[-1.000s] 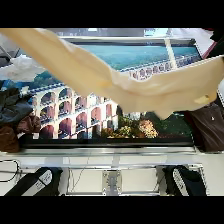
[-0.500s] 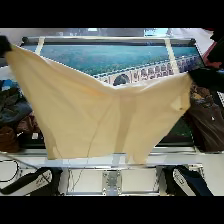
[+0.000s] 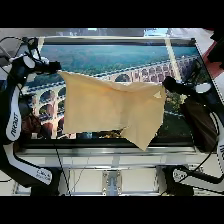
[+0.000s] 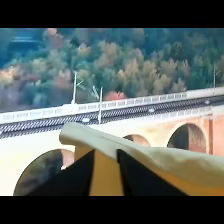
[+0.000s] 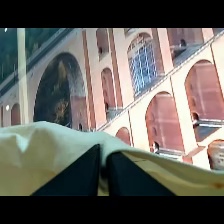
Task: Fold the shirts.
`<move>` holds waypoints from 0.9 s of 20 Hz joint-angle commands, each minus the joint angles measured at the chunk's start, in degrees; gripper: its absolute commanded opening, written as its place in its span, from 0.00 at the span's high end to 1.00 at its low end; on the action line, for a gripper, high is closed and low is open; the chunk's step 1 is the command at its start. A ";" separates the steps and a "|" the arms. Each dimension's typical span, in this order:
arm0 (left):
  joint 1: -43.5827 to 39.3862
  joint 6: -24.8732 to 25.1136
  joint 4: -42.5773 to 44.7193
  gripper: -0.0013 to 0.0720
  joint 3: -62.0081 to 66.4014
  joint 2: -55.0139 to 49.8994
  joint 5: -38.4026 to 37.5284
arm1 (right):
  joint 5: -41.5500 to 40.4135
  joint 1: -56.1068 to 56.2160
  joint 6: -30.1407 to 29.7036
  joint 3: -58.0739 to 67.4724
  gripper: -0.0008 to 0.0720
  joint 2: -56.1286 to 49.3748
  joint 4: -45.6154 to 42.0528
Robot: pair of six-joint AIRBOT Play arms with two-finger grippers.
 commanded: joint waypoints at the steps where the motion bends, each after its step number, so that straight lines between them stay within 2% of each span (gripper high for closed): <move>1: -0.81 -1.22 -8.37 0.01 3.04 -2.82 12.39 | -22.03 4.52 -1.16 -0.46 0.51 -3.67 3.48; 2: -0.22 -1.36 -10.32 0.03 6.25 -2.58 11.69 | -23.04 4.63 -1.14 0.52 0.44 -3.45 3.45; 4: 1.81 -1.38 -11.30 0.03 13.86 -1.40 6.58 | -20.13 2.93 -1.22 2.99 0.44 -1.49 1.64; 6: 4.85 -0.20 -11.04 0.03 20.61 1.29 -2.01 | -12.39 -1.07 -1.14 4.44 0.44 3.13 -5.53; 9: 10.80 9.60 -10.47 0.03 20.92 9.25 -15.78 | 9.49 -10.71 1.51 4.44 0.44 11.39 -15.10; 11: 15.12 11.67 -10.64 0.03 18.29 13.92 -23.98 | 23.58 -17.18 1.62 3.96 0.44 15.52 -21.33; 13: 19.21 12.61 -11.13 0.03 12.37 18.40 -28.11 | 29.88 -22.60 0.31 0.66 0.44 19.50 -21.94; 15: 22.36 14.51 -13.05 0.03 -0.46 24.24 -27.91 | 31.93 -26.34 -1.36 -5.60 0.44 22.75 -20.22; 18: 24.94 16.72 -17.97 0.03 -30.91 35.98 -18.99 | 33.20 -29.77 -5.57 -18.01 0.44 23.87 -10.23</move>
